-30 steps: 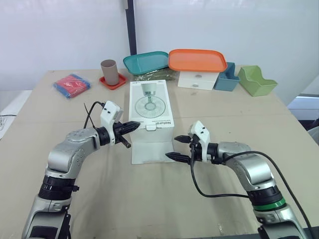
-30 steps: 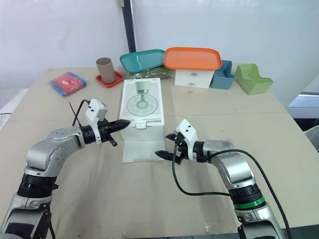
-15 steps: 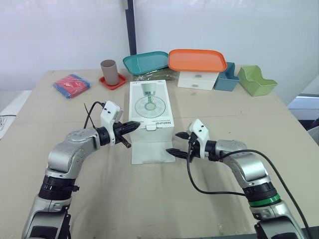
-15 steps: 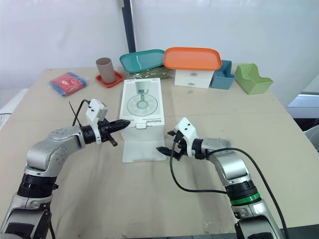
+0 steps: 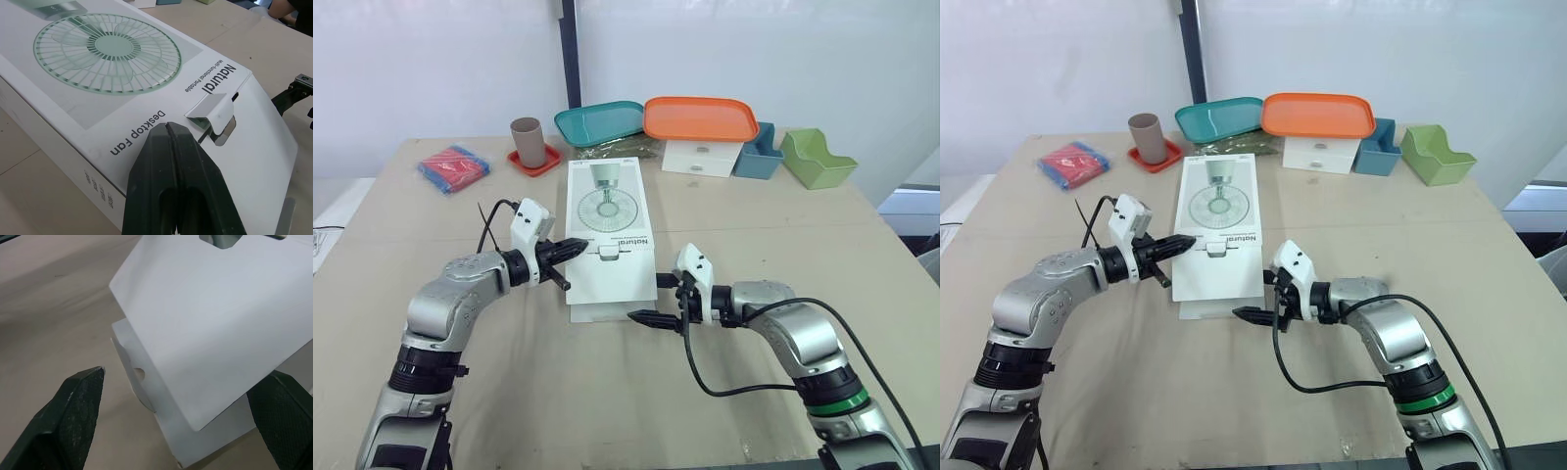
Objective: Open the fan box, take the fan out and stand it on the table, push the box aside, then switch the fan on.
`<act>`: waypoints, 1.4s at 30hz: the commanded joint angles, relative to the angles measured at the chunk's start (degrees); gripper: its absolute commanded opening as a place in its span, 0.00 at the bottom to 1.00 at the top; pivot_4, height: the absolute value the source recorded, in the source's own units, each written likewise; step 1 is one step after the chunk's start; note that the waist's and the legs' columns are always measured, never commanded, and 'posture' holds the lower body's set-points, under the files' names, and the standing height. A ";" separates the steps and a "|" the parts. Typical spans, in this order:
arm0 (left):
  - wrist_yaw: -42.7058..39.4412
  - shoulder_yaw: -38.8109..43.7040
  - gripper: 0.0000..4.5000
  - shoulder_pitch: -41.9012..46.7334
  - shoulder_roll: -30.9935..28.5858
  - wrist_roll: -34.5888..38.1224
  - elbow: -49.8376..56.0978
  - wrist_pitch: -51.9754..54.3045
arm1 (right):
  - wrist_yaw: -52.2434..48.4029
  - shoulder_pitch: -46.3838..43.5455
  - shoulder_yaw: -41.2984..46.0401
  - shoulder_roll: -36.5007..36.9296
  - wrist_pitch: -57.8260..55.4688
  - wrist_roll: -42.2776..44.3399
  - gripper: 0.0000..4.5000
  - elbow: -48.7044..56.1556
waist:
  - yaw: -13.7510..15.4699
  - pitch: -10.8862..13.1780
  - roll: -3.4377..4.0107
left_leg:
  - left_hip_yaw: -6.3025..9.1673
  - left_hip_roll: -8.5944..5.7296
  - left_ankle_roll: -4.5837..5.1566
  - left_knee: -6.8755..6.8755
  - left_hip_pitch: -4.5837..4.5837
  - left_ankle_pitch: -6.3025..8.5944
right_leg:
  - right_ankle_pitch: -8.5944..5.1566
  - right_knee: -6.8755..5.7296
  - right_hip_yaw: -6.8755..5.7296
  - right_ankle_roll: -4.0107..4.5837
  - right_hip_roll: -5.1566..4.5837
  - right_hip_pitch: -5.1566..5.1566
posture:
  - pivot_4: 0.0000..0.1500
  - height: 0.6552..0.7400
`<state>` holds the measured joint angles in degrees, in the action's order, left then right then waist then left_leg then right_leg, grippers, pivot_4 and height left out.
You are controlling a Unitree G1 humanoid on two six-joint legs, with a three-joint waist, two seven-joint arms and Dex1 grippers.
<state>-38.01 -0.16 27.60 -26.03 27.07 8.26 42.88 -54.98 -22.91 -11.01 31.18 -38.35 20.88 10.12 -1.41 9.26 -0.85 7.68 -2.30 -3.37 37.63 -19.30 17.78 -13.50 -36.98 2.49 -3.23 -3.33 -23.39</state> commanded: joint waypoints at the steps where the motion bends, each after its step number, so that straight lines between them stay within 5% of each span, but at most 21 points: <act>1: -0.09 0.35 0.01 -0.21 -1.06 -0.21 1.41 -0.04 | -1.15 -0.03 2.79 1.40 -0.41 2.85 1.00 3.69 | 0.00 0.00 0.00 | -0.01 0.00 0.00 0.00 0.00 0.00 | 0.00 0.00 0.00 0.00 0.00 0.00 | 1.00 1.00; 21: -1.95 0.94 0.01 0.50 -2.49 -1.79 0.92 -5.20 | -0.93 0.39 7.40 1.21 -2.23 13.60 1.00 8.97 | 0.03 0.05 -0.07 | 0.04 0.00 0.17 0.00 -0.03 0.09 | -0.01 0.02 -0.03 -0.01 0.01 -0.02 | 1.00 1.00; 32: -6.28 8.37 0.00 0.61 -5.82 1.14 1.38 -12.86 | 0.18 -2.16 9.05 -1.08 2.34 13.23 0.04 7.23 | 0.03 0.08 -0.11 | 0.04 0.01 0.16 0.00 -0.06 0.09 | -0.01 0.02 -0.04 -0.01 0.00 -0.05 | 1.00 1.00; 42: -5.96 9.53 0.00 -0.32 -5.71 1.52 2.12 -15.55 | 6.87 -6.35 6.45 -4.70 12.71 2.77 0.04 -0.70 | -0.02 0.09 -0.11 | 0.01 0.03 0.11 0.00 -0.06 0.06 | 0.02 0.02 -0.04 0.02 0.00 -0.10 | 1.00 1.00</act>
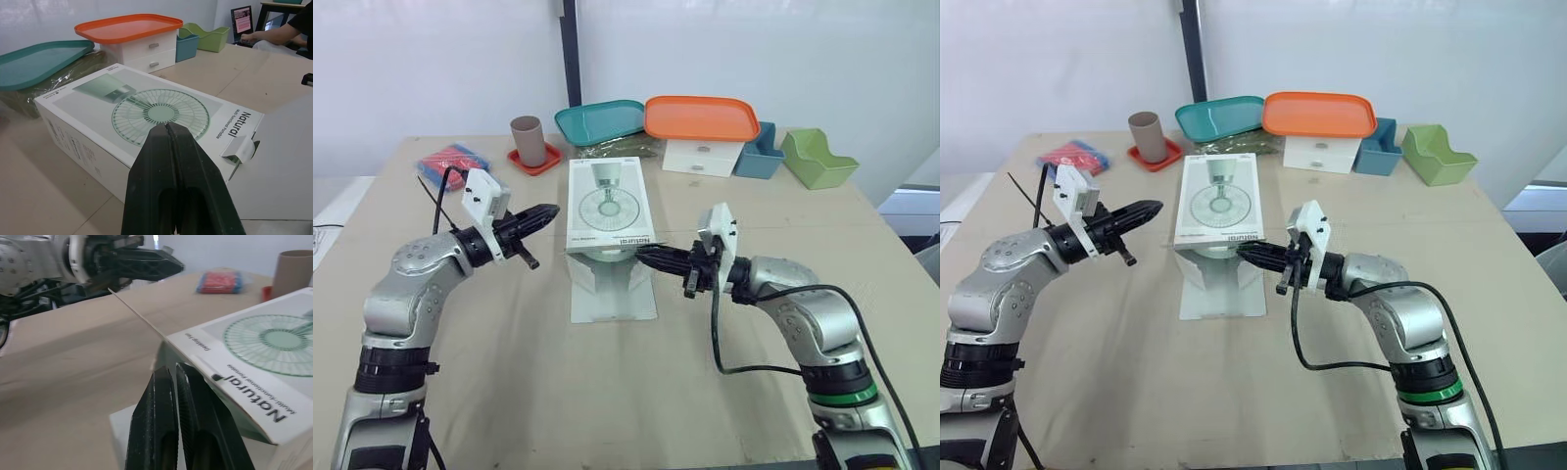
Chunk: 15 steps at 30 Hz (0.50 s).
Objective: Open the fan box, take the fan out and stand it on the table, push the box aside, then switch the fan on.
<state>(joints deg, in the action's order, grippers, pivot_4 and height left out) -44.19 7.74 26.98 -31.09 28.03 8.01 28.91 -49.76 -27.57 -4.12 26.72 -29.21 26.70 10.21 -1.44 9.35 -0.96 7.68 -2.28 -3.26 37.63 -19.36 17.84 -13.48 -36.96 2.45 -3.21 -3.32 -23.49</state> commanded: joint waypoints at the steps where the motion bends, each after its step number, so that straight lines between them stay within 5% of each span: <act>1: 0.50 1.80 0.00 0.44 -0.37 0.66 2.32 -1.88 | 3.02 -2.67 -0.80 -0.97 4.77 -4.70 0.04 -2.56 | 0.02 0.00 0.00 | 0.01 0.00 -0.01 0.00 0.00 0.00 | 0.00 0.00 0.00 0.00 0.00 0.00 | 1.00 1.00; 15: 2.97 0.73 0.00 1.17 1.57 0.61 2.50 -5.04 | 8.14 -7.05 -5.49 -4.18 5.81 -14.69 0.04 -9.31 | 0.00 0.00 -0.01 | -0.02 0.01 -0.14 -0.02 -0.02 -0.07 | 0.02 0.00 0.01 0.03 0.00 -0.04 | 1.00 1.00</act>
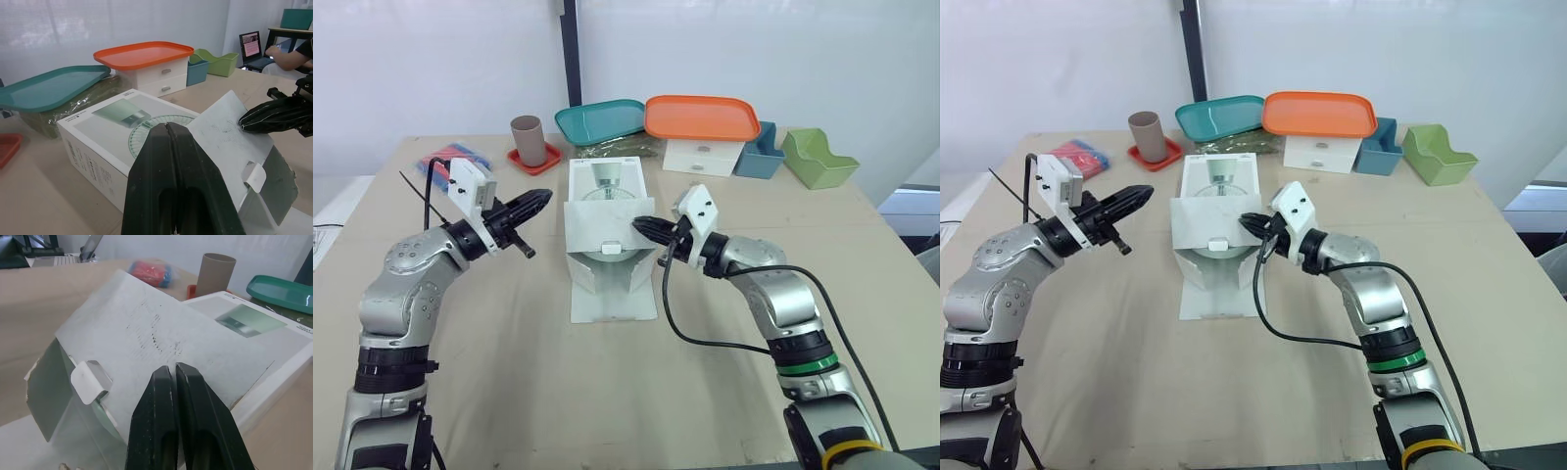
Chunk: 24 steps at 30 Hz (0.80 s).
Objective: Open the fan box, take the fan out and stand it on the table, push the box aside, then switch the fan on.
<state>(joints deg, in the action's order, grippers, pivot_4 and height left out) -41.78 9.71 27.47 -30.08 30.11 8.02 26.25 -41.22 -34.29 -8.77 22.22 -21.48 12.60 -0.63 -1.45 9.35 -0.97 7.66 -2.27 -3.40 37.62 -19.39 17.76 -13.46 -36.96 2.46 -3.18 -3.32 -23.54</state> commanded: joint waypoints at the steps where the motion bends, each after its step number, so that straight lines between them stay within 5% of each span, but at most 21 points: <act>1: 2.36 -2.09 0.00 1.21 1.47 -2.36 1.72 -1.78 | -0.69 -0.06 -1.23 0.59 -2.36 -0.79 0.04 1.83 | 0.01 0.00 0.00 | 0.00 0.00 0.00 0.00 0.00 0.00 | 0.00 0.00 0.00 0.00 0.00 0.00 | 1.00 1.00; 15: 7.25 -11.69 0.00 5.03 5.03 -8.34 -5.85 8.48 | -1.48 -0.06 -1.78 1.47 -2.90 -1.57 0.04 2.77 | -0.04 -0.01 -0.02 | 0.01 -0.02 0.02 0.00 0.01 0.01 | 0.00 0.00 0.00 -0.01 0.00 0.02 | 1.00 1.00; 24: 7.96 -11.92 0.00 5.84 5.72 -11.88 -9.20 6.82 | -4.79 0.14 -3.15 2.74 -10.18 1.79 0.04 12.18 | -0.03 -0.02 -0.01 | 0.02 -0.02 0.01 0.00 0.02 0.00 | 0.00 0.00 0.00 -0.01 0.00 0.03 | 1.00 1.00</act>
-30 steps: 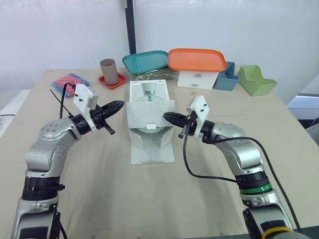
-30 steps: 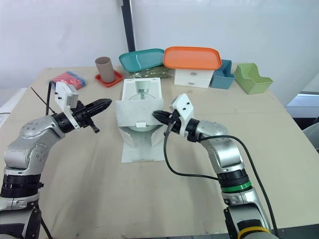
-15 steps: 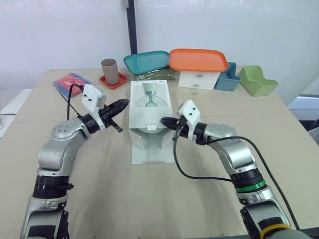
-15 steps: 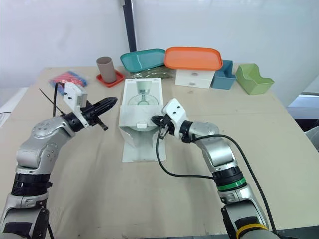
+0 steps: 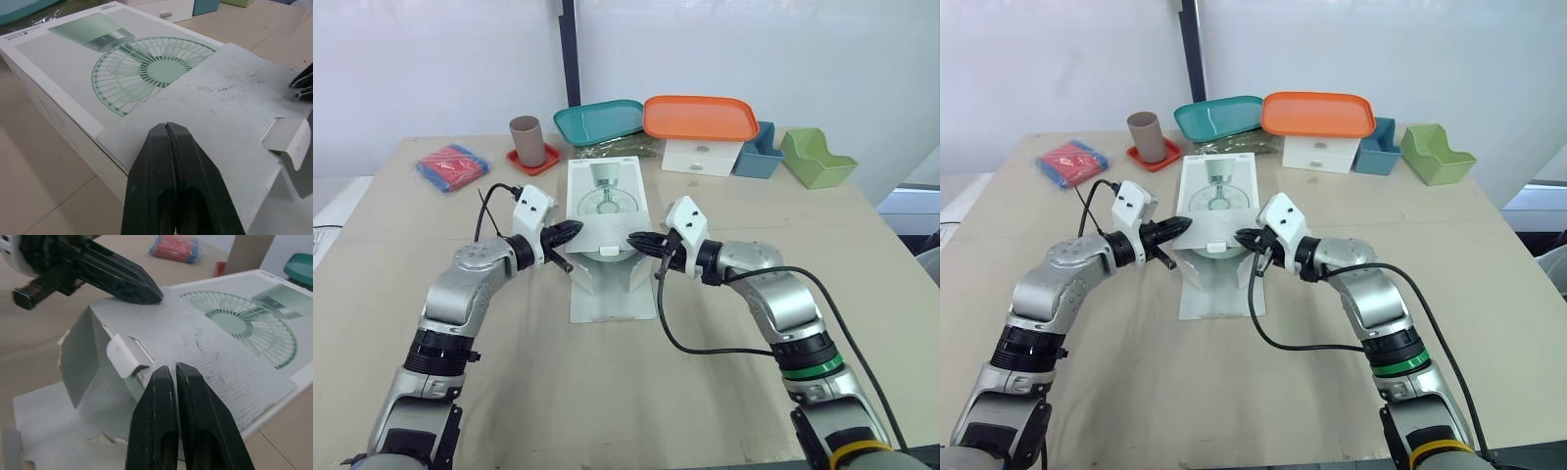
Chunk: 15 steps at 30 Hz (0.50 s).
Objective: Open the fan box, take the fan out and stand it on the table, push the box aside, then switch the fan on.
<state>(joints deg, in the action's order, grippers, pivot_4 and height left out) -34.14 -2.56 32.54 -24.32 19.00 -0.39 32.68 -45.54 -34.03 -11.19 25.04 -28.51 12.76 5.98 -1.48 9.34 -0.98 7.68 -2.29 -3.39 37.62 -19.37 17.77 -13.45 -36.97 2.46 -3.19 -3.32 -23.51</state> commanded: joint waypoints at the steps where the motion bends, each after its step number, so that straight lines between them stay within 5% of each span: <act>1: 0.26 0.26 0.00 0.79 -0.12 -1.03 -0.96 0.37 | -0.11 0.40 -1.47 -0.29 -4.54 1.61 0.04 6.84 | 0.00 0.00 0.00 | 0.01 0.00 0.00 0.00 0.00 0.00 | 0.00 0.00 0.00 0.00 0.00 0.00 | 1.00 1.00; 15: -0.01 0.16 0.00 0.31 0.04 -1.23 -0.18 0.79 | 0.24 4.35 -1.41 5.73 -14.22 1.93 0.04 12.49 | 0.08 -0.01 -0.01 | 0.04 -0.02 -0.01 0.00 0.00 0.00 | 0.00 0.01 -0.02 -0.01 -0.02 0.02 | 1.00 1.00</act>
<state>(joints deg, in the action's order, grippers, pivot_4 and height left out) -34.19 -2.39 32.98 -24.01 18.46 -1.02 32.76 -44.87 -29.62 -14.77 29.88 -41.99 13.82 15.81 -1.40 9.33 -0.99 7.72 -2.31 -3.39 37.62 -19.37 17.76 -13.45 -36.96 2.44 -3.20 -3.33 -23.48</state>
